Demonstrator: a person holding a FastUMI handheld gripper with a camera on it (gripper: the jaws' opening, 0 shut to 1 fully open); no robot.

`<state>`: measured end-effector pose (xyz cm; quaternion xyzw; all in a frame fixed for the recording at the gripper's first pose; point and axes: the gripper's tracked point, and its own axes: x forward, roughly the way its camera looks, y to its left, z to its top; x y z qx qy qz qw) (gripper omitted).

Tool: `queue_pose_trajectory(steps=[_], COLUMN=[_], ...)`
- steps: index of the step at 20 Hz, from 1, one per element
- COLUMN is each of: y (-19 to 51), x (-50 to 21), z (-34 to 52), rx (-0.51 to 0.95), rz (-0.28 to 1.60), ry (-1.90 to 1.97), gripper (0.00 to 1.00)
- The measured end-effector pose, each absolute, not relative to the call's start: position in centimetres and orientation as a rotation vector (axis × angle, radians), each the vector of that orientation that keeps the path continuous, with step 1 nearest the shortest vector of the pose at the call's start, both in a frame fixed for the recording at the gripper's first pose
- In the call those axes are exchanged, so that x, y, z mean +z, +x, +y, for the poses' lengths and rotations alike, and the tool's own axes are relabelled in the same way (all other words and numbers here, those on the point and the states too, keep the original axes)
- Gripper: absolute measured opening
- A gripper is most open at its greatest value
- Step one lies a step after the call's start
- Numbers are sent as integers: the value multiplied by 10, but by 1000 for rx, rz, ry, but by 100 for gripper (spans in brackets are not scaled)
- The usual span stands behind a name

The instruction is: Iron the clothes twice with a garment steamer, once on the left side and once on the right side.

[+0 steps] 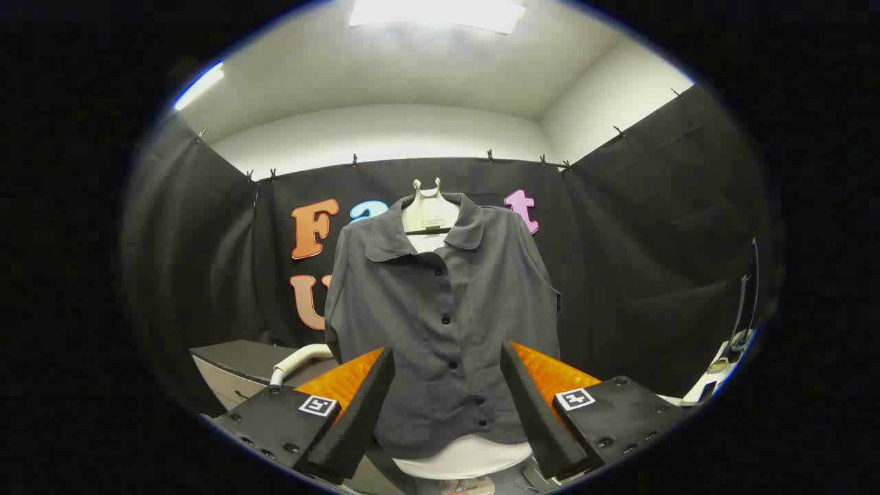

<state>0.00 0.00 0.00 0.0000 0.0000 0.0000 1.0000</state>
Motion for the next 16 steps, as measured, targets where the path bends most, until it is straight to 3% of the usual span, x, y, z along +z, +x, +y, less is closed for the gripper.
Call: queue_pose_trajectory(steps=[16], y=[-4], x=[-5], z=[20], rx=[-10], rz=[11], ry=[7], gripper=[99])
